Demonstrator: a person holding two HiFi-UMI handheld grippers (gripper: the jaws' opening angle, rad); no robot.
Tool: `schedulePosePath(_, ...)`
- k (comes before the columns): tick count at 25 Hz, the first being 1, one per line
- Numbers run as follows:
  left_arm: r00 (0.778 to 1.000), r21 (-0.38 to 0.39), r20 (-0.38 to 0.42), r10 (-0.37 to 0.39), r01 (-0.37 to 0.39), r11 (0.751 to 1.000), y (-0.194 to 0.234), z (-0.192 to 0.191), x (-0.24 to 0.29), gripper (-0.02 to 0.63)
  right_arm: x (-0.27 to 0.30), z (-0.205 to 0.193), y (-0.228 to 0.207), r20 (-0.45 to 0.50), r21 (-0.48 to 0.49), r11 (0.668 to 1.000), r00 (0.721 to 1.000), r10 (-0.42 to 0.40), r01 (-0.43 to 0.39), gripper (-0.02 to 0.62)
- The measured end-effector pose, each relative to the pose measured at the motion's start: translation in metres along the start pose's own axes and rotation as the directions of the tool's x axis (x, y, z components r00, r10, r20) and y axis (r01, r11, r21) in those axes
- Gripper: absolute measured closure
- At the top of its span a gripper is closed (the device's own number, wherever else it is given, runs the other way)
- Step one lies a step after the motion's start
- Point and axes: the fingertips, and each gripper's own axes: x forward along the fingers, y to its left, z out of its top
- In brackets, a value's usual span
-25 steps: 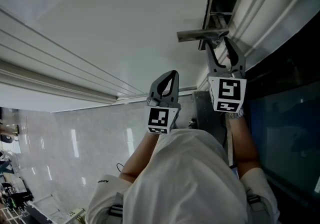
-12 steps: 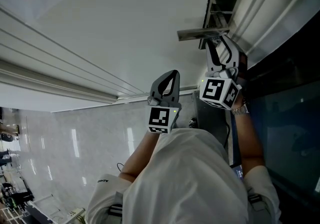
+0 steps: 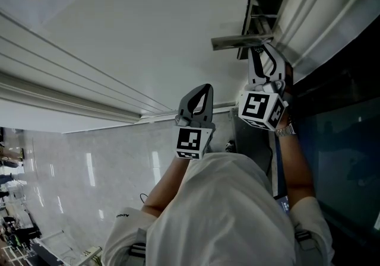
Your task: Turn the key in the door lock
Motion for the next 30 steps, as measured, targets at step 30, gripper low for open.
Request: schedulePosePath(30, 1.0, -0.005, -0.005, -0.001, 0.001, 1.0, 0.0044, -0.0024, 0.0046, 0.597, 0.0004, -0.0029, -0.0058, 0.036, 0.442, 0.895, 0.998, 0.053, -0.064, 0.581)
